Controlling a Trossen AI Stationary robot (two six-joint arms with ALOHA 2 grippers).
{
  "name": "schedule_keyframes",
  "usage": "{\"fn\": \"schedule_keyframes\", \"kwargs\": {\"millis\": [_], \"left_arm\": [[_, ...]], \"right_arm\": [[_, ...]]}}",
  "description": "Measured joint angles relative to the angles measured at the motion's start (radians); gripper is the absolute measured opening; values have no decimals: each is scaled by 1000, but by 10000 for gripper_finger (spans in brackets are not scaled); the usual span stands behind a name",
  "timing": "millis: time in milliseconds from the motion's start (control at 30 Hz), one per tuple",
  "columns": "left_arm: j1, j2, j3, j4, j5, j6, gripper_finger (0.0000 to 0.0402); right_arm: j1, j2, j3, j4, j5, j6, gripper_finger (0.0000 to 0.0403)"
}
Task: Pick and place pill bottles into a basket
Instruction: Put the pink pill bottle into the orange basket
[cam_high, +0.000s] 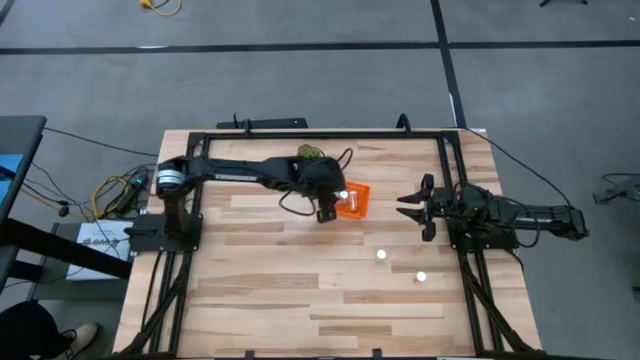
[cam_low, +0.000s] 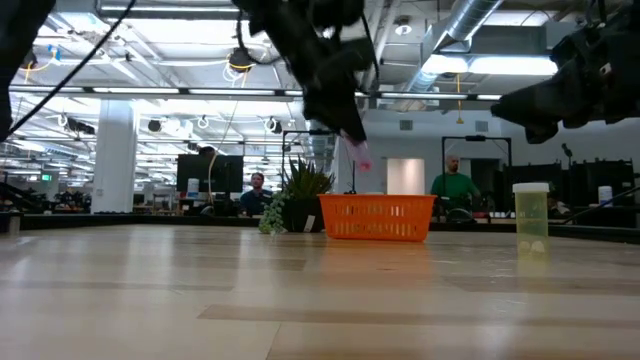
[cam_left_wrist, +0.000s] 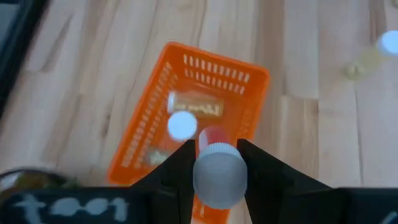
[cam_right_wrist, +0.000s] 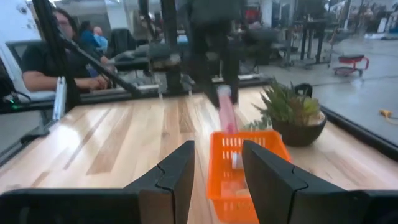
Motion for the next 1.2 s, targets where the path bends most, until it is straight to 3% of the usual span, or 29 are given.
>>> {"fn": "schedule_keyframes", "kwargs": {"millis": [200,533,1200], "left_arm": [[13,69,0,41,41,35,93],[14,75,0,46,65,39,93],[18,145,16,55,1,63,94]], "right_arm": [[0,5,0,0,0,0,130],[0,6,0,-1,1,0,130],[0,8,0,0,0,0,130]]}}
